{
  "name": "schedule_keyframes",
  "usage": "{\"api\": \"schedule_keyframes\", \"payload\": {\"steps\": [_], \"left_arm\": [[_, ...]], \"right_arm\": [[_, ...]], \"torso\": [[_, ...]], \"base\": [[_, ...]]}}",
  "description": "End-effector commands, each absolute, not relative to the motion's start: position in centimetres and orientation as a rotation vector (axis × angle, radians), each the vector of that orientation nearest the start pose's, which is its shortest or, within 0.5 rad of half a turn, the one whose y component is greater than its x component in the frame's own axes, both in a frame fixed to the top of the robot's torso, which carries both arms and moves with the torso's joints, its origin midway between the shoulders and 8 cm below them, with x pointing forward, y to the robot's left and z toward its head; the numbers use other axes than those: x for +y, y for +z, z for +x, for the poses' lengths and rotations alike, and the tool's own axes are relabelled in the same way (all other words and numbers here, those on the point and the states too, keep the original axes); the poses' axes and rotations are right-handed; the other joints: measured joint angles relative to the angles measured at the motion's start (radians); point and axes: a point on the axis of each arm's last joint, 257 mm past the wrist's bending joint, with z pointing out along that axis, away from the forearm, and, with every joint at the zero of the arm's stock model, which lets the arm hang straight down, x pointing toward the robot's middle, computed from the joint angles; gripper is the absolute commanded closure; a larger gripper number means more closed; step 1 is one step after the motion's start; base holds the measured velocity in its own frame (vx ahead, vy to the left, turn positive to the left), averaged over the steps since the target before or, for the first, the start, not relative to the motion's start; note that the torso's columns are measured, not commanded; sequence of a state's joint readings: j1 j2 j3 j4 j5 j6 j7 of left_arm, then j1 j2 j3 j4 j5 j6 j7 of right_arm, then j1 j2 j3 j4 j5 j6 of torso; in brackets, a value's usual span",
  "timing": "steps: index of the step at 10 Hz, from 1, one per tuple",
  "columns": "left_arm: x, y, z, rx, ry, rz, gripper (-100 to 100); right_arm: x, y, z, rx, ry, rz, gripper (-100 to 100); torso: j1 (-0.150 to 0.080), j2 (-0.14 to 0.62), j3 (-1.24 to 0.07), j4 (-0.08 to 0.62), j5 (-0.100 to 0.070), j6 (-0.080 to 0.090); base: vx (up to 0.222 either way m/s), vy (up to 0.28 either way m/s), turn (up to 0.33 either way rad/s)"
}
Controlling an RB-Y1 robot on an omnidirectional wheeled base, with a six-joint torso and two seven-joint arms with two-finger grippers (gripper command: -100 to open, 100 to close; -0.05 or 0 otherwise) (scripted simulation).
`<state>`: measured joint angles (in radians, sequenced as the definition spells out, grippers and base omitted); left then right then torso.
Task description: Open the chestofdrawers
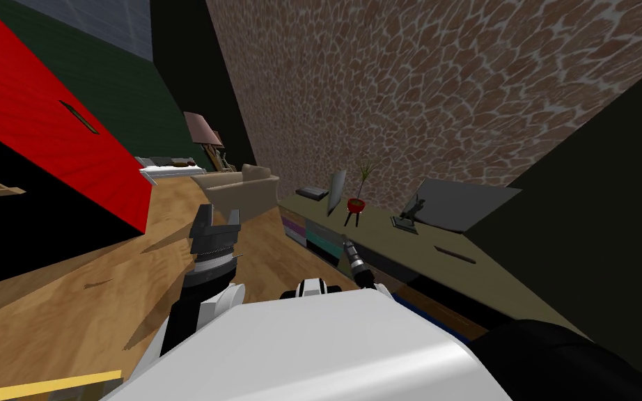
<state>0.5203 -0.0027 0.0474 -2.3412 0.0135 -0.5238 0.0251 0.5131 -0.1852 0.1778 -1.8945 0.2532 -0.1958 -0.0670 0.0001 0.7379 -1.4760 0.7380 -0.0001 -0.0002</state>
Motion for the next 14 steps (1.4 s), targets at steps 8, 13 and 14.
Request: {"api": "schedule_keyframes", "payload": {"steps": [8,13,14], "left_arm": [[29.4,5.0,32.2,0.548,-1.295,-0.613,0],[29.4,5.0,32.2,0.548,-1.295,-0.613,0],[29.4,5.0,32.2,0.548,-1.295,-0.613,0]], "right_arm": [[-22.1,-43.1,34.0,1.895,0.660,0.989,-100],[-23.4,-47.2,31.5,2.012,0.501,1.010,-100],[-23.4,-49.6,29.8,2.085,0.430,0.980,-100]], "torso": [[-0.004,0.002,0.001,0.000,-0.001,0.001],[0.001,-0.001,-0.001,0.000,0.001,0.000],[-0.001,0.000,0.000,0.000,0.000,0.000]], "base": [[0.041,0.097,0.080],[0.039,0.063,0.050],[0.042,0.065,0.116]]}}
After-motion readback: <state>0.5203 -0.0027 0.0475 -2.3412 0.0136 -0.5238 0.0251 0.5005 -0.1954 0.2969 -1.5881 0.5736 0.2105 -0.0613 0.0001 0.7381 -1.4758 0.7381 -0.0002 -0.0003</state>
